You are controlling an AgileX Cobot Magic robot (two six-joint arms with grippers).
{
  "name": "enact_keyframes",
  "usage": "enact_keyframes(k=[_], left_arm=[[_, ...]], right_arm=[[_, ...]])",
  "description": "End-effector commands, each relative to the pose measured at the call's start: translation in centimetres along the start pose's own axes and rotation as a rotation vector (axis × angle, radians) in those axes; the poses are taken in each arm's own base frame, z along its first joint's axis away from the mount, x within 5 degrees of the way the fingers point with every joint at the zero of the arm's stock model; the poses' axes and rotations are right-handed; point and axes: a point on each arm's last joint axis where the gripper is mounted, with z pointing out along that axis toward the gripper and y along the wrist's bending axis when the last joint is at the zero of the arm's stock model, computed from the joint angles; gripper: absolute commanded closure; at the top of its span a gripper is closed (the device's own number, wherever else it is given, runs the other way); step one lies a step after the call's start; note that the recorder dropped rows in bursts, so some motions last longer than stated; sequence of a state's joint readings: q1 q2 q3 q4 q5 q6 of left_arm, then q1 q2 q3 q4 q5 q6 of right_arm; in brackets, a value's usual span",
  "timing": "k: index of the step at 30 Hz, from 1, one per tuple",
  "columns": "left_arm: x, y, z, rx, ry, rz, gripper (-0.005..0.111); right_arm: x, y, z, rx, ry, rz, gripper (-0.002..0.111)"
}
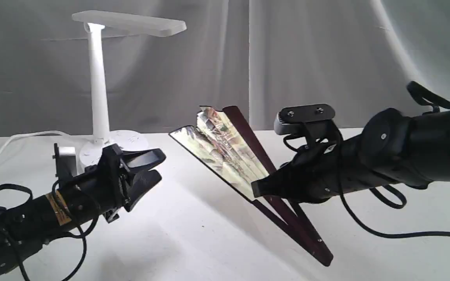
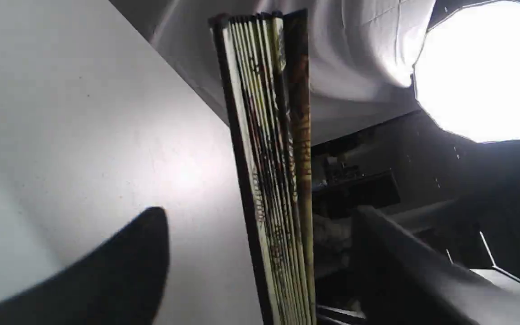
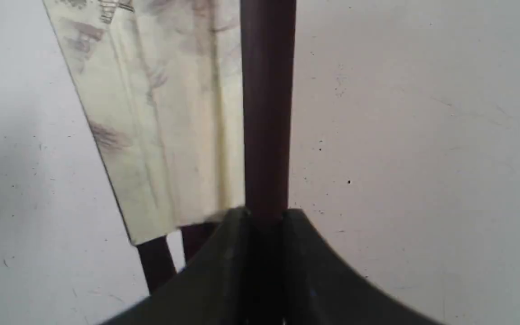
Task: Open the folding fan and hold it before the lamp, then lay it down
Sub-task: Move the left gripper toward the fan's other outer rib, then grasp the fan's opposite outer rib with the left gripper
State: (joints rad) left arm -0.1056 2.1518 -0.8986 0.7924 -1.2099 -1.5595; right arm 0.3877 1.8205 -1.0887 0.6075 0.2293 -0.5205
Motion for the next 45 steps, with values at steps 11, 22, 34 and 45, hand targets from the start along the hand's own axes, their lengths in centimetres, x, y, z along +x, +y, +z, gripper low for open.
enact_keyframes(k=[11, 22, 34, 45], left_arm=[[-0.9, -0.6, 1.4, -0.009, -0.004, -0.031, 0.036], [1.0, -2.1, 5.7, -0.11, 0.014, 0.003, 0.036], [1.1, -0.3, 6.3, -0.087, -0.057, -0.087, 0.036], [1.0, 1.2, 7.9, 0.036, -0.038, -0.134, 0.036]], right_arm=[[-0.6, 0.1, -0.5, 0.005, -0.032, -0.021, 0.108], [-0.5, 0.1, -0.5, -0.001, -0.022, -0.023, 0.108], [-0.5, 0.1, -0.5, -0.005, -0.019, -0.017, 0.108], [-0.5, 0.1, -0.5, -0.004, -0.019, -0.017, 0.108]])
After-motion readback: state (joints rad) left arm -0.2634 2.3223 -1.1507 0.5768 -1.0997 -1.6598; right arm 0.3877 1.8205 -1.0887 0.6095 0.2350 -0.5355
